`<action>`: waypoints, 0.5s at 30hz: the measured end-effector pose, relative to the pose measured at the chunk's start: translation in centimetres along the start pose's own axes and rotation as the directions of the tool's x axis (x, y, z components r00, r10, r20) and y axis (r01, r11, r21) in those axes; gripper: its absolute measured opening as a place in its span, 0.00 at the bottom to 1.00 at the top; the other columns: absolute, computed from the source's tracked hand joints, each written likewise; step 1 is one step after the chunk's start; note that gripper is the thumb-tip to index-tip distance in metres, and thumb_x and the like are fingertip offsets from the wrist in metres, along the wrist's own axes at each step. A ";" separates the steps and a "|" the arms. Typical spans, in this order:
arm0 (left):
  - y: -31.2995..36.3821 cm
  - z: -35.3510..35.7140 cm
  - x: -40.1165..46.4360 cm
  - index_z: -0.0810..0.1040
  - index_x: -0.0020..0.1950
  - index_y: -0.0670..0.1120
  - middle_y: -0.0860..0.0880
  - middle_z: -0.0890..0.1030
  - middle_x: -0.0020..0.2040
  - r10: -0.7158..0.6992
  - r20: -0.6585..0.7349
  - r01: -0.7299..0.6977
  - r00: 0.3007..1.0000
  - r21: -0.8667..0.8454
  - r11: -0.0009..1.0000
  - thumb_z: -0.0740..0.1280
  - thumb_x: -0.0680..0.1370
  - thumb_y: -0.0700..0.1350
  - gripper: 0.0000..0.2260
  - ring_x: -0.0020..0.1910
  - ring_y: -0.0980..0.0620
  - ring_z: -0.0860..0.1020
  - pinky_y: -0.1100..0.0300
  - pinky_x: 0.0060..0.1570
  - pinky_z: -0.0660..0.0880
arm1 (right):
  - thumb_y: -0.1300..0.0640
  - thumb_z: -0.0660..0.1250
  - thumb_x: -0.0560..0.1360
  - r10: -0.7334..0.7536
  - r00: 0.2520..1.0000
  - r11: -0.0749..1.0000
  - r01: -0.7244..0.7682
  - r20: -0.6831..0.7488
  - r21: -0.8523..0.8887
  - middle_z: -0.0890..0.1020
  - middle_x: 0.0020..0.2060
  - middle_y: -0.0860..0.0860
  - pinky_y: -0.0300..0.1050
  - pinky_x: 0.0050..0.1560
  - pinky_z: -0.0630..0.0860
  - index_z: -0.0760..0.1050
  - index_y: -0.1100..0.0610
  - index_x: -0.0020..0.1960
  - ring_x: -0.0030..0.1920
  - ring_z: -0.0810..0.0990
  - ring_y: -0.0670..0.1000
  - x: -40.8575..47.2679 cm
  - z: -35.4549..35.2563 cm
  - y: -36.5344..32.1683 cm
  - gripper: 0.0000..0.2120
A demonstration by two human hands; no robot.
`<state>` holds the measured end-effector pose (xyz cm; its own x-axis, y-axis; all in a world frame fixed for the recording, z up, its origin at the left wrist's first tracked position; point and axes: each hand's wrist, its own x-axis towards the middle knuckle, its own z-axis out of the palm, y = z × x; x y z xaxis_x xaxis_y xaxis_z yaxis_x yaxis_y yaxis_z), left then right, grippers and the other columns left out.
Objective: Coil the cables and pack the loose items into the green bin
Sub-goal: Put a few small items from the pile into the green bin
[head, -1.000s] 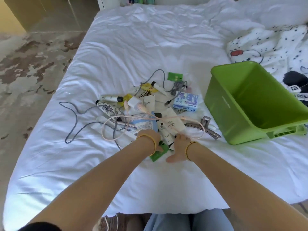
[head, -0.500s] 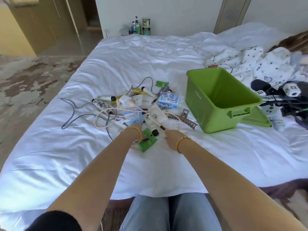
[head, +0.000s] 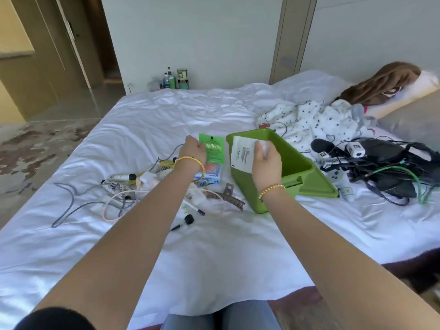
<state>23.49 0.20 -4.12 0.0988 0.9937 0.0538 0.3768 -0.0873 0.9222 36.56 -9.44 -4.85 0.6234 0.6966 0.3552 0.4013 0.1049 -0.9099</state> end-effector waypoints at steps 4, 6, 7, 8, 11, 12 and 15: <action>4.6 6.1 0.5 0.60 0.59 0.44 0.35 0.71 0.63 -0.141 0.237 0.209 0.961 -0.294 0.933 0.55 0.79 0.36 0.10 0.37 0.38 0.80 0.58 0.20 0.76 | 0.57 0.49 0.81 0.256 0.958 0.964 -0.244 -0.130 0.101 0.76 0.45 0.54 0.45 0.45 0.72 0.70 0.62 0.58 0.47 0.75 0.55 4.5 -4.7 0.3 0.14; 6.1 8.9 0.8 0.58 0.66 0.46 0.36 0.73 0.63 -0.123 0.341 0.223 0.932 -0.272 0.936 0.55 0.79 0.35 0.16 0.39 0.42 0.81 0.57 0.33 0.78 | 0.60 0.49 0.81 0.320 0.938 0.945 -0.326 -0.134 -0.022 0.74 0.59 0.63 0.46 0.55 0.66 0.65 0.69 0.64 0.60 0.72 0.61 6.6 -6.2 1.2 0.17; 6.5 10.2 0.9 0.56 0.69 0.46 0.38 0.74 0.63 -0.100 0.373 0.186 0.923 -0.201 0.962 0.56 0.79 0.35 0.20 0.45 0.42 0.80 0.56 0.40 0.78 | 0.60 0.49 0.81 0.335 0.934 0.937 -0.344 -0.125 -0.061 0.72 0.62 0.64 0.46 0.57 0.65 0.65 0.70 0.65 0.63 0.70 0.61 7.4 -6.6 1.7 0.17; 6.7 11.3 1.1 0.54 0.72 0.46 0.40 0.74 0.62 -0.061 0.403 0.101 0.913 -0.080 0.992 0.59 0.78 0.36 0.24 0.51 0.42 0.79 0.56 0.46 0.75 | 0.60 0.50 0.81 0.339 0.936 0.933 -0.348 -0.098 -0.090 0.72 0.63 0.64 0.46 0.58 0.65 0.65 0.69 0.65 0.64 0.70 0.62 8.2 -6.9 2.3 0.18; 6.2 12.9 1.3 0.53 0.75 0.45 0.43 0.70 0.68 -0.013 0.484 -0.167 0.875 0.327 0.930 0.62 0.78 0.48 0.30 0.64 0.43 0.72 0.54 0.60 0.70 | 0.61 0.52 0.80 0.364 0.931 0.921 -0.356 0.022 -0.158 0.71 0.65 0.63 0.47 0.62 0.66 0.63 0.67 0.68 0.65 0.69 0.61 9.4 -7.0 3.4 0.18; 5.8 13.0 1.5 0.54 0.75 0.45 0.44 0.67 0.71 -0.022 0.490 -0.193 0.871 0.383 0.903 0.62 0.78 0.49 0.29 0.67 0.44 0.69 0.54 0.63 0.68 | 0.62 0.52 0.80 0.368 0.929 0.916 -0.351 0.052 -0.196 0.71 0.66 0.62 0.47 0.62 0.66 0.62 0.66 0.69 0.65 0.70 0.60 9.4 -6.9 3.8 0.18; 4.2 11.9 1.8 0.62 0.73 0.45 0.45 0.67 0.72 0.021 0.459 -0.254 0.888 0.452 0.855 0.62 0.78 0.49 0.24 0.68 0.44 0.69 0.55 0.65 0.67 | 0.66 0.50 0.80 0.328 0.937 0.927 -0.295 0.118 -0.233 0.72 0.66 0.57 0.43 0.60 0.69 0.61 0.61 0.71 0.63 0.73 0.56 8.6 -6.3 4.5 0.20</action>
<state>36.26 0.75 -4.71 0.5185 0.8481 -0.1089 0.7135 -0.3590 0.6017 47.95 -7.44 -4.55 0.6369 0.7709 0.0090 0.3444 -0.2741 -0.8979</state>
